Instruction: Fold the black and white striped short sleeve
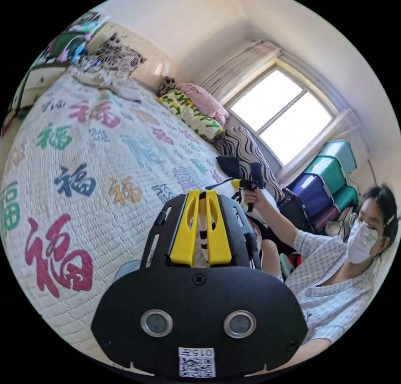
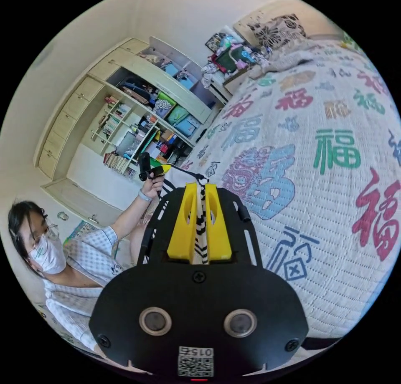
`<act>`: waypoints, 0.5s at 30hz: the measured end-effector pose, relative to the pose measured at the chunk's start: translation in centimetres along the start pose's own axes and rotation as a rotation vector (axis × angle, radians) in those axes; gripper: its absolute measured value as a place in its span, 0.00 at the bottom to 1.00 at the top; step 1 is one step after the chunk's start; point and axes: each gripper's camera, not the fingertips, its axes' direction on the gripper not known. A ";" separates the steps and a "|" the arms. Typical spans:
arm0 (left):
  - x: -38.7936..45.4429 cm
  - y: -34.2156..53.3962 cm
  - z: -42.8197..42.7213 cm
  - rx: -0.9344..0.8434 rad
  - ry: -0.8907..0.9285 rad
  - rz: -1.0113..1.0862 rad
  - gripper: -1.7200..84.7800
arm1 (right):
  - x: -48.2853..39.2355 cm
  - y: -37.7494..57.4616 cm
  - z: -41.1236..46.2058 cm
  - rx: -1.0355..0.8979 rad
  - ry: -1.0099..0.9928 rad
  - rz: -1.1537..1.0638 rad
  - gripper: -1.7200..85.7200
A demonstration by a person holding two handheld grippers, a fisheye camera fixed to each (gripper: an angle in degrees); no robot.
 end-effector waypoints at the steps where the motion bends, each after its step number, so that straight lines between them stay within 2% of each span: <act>1: 2.4 0.7 -0.7 -0.012 -0.016 0.064 0.03 | -1.9 0.9 -0.1 -0.016 0.015 -0.063 0.05; 7: 15.9 9.6 -4.0 -0.030 -0.027 0.357 0.03 | -11.6 9.4 0.6 -0.123 0.037 -0.306 0.05; 10: 21.7 15.9 -3.6 -0.099 -0.071 0.486 0.03 | -15.3 15.0 3.0 -0.216 0.123 -0.394 0.05; 15: 26.3 23.6 -0.5 -0.229 -0.158 0.518 0.03 | -17.9 21.5 9.0 -0.397 0.301 -0.437 0.06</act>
